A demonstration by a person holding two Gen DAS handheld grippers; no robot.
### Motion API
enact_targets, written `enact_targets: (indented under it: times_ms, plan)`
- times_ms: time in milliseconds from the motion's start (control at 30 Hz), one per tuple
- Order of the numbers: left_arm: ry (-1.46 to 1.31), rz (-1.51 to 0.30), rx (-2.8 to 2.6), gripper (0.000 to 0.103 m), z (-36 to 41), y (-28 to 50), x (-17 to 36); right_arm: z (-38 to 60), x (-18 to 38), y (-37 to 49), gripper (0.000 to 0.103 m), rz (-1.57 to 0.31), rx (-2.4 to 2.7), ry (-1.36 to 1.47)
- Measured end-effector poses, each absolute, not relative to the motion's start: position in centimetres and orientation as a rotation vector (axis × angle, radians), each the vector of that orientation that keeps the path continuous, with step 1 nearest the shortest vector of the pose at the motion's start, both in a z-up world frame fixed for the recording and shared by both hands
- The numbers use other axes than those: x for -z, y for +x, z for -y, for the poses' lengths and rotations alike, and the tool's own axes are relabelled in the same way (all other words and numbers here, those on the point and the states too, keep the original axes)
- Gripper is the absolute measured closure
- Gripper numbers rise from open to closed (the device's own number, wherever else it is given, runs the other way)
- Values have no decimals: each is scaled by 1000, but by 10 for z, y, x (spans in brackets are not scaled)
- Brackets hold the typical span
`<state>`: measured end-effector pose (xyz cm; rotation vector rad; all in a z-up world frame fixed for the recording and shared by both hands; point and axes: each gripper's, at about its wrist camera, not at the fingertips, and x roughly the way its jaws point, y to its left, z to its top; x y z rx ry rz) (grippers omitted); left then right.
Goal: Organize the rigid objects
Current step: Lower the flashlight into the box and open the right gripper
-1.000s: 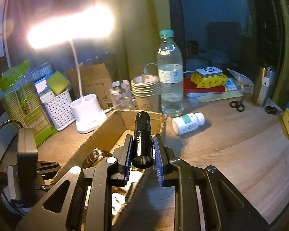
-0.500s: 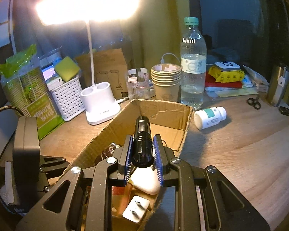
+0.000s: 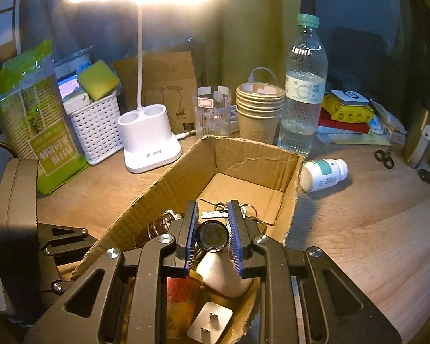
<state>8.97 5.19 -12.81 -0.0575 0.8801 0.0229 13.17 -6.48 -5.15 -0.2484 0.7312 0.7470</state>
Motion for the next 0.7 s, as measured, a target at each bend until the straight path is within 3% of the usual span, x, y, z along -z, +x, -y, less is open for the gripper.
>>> enact_targets:
  times_ms: [700]
  plan:
    - [-58, -881, -21, 91, -54, 90, 128, 55, 40, 128, 84, -717, -775, -307]
